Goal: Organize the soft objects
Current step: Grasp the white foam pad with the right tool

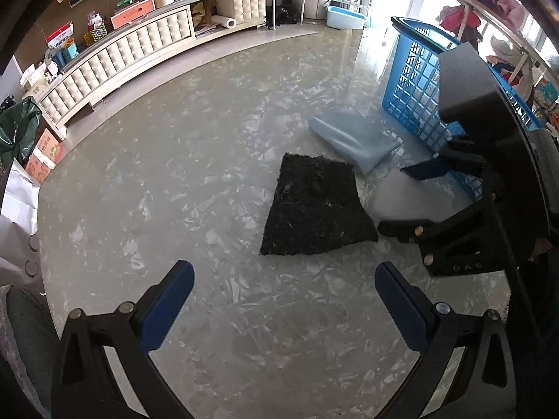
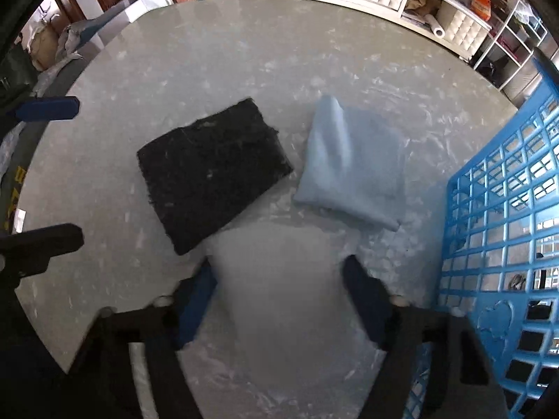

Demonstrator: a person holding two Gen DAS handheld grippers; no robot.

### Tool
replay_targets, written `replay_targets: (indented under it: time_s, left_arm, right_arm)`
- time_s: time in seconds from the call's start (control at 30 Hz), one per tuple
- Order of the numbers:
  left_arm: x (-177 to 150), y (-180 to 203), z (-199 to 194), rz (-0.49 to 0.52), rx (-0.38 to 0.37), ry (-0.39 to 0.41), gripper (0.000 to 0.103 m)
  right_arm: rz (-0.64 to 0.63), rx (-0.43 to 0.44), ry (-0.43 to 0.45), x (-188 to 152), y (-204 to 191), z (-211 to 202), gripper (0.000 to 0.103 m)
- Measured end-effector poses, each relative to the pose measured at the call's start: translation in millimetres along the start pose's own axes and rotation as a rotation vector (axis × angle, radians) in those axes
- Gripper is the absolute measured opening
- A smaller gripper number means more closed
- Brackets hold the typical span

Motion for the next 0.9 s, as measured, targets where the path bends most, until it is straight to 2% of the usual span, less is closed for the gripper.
replay_targets:
  time_s: [0.2, 0.3, 0.6, 0.9]
  left_arm:
    - [0, 4, -1, 0.028, 0.007, 0.006, 0.103]
    - [0, 7, -4, 0.038, 0.003, 0.020, 0.103]
    - [8, 9, -7, 0.029, -0.010, 0.030, 0.103]
    - [18, 16, 4, 0.024, -0.013, 0.011, 0.103]
  right_arm:
    - [-0.003, 0.008, -0.007, -1, -11, -5, 0.045]
    - [0.015, 0.021, 0.012, -6, -15, -11, 0.044]
    - [0.003, 0.064, 0.074, -22, -27, -75, 0.044]
    - [0.003, 0.086, 0.195, -28, -10, -152, 0.044]
Point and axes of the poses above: each gripper's, at about its wrist camera, not at the fingertips, and z roughly the way its jaws point, y to its right, x to its top, the point moved 5 cm from there along z, roughly the way its jaws point, and after that the axes turned 4 degrees about x, right-handed, at the moved point
